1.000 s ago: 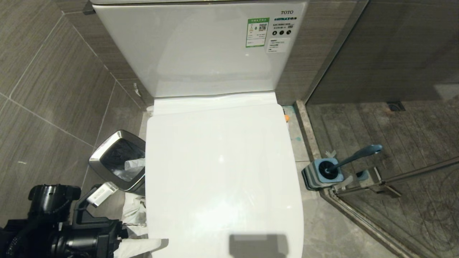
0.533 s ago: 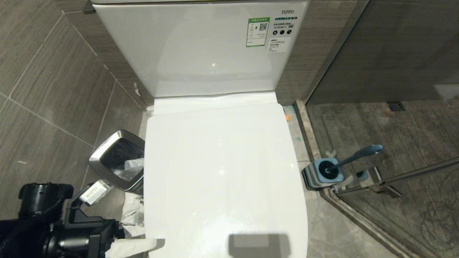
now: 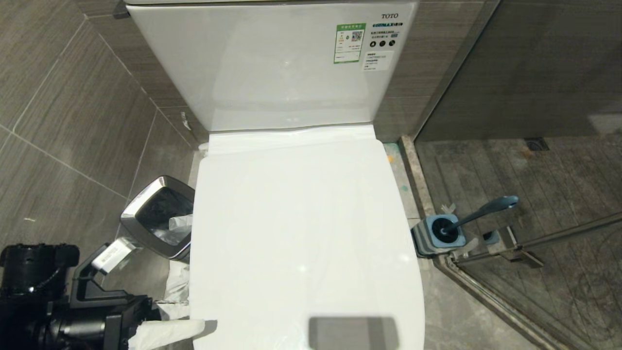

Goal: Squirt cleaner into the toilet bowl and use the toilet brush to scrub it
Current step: Use the left hand to lift the toilet lid slightly

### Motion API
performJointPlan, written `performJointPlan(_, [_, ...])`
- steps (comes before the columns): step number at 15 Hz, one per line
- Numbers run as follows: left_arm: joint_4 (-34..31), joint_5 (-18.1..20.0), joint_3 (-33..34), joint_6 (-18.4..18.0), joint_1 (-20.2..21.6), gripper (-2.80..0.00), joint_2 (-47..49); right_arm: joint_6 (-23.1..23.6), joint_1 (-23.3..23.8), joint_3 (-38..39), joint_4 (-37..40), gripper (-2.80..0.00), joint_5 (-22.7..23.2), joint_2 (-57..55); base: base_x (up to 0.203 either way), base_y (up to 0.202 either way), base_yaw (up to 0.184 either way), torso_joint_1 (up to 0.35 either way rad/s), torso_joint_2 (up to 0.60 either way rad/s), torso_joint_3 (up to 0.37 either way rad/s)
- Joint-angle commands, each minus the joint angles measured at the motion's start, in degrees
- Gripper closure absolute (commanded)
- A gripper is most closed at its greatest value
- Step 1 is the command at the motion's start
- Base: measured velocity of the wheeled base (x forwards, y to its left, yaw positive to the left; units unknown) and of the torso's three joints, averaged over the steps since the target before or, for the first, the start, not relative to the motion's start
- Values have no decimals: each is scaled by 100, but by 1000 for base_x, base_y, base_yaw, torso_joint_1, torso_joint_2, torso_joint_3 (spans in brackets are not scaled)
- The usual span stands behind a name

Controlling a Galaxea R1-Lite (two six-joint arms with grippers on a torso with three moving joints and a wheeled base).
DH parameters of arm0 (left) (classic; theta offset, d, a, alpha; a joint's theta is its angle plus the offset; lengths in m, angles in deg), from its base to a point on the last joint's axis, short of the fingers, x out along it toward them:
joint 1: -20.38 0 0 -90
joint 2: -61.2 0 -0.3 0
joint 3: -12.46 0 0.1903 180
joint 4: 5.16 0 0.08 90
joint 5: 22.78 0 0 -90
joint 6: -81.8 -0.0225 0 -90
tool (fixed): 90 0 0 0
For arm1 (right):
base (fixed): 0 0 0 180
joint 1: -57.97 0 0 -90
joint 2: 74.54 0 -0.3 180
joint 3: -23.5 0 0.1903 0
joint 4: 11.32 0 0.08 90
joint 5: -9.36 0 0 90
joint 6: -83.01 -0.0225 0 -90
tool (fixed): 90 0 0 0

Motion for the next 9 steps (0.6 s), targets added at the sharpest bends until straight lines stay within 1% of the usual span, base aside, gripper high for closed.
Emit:
performJointPlan(1, [36, 33, 22, 219, -45, -280, -369, 6, 0, 1, -2, 0, 2, 0, 0, 0, 0, 0, 0, 0])
performJointPlan(6, [6, -1, 218, 826, -193, -280, -1047, 6, 0, 1, -2, 0, 2, 0, 0, 0, 0, 0, 0, 0])
performJointPlan(9, [3, -148, 244, 894, -187, -280, -1244, 0, 0, 1, -2, 0, 2, 0, 0, 0, 0, 0, 0, 0])
